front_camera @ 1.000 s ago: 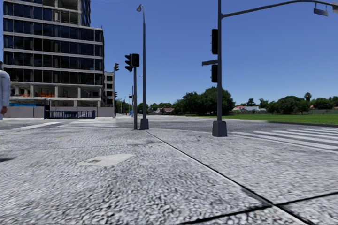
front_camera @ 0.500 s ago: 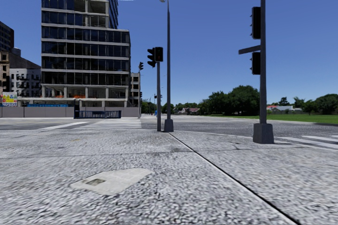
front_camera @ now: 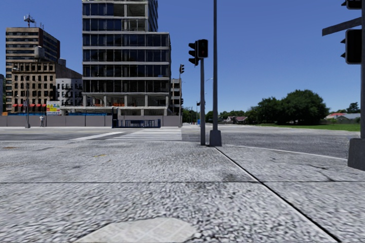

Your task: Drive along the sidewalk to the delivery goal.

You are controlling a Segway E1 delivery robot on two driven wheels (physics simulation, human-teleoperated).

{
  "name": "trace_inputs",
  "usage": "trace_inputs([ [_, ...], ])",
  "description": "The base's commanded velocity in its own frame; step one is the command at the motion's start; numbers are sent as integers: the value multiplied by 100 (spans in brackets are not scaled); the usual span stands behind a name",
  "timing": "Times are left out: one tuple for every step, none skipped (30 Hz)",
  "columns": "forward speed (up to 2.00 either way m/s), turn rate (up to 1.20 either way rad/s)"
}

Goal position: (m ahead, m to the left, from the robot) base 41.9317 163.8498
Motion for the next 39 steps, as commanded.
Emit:
trace_inputs([
  [200, 42],
  [200, 42],
  [200, 42],
  [200, 42],
  [200, 41],
  [200, 38],
  [200, 38],
  [200, 33],
  [200, 26],
  [200, 25],
  [200, 25],
  [200, 24],
  [200, 24],
  [200, 24],
  [200, 24],
  [200, 24],
  [200, 24],
  [200, 24],
  [200, 24],
  [200, 23],
  [200, 20],
  [200, 18],
  [200, 18],
  [200, 17],
  [200, 17],
  [200, 20],
  [200, 20],
  [200, 24],
  [200, 29],
  [200, 34],
  [200, 34],
  [200, 36],
  [200, 36],
  [200, 36],
  [200, 31],
  [200, 24],
  [200, 18],
  [200, 18],
  [200, 11],
])
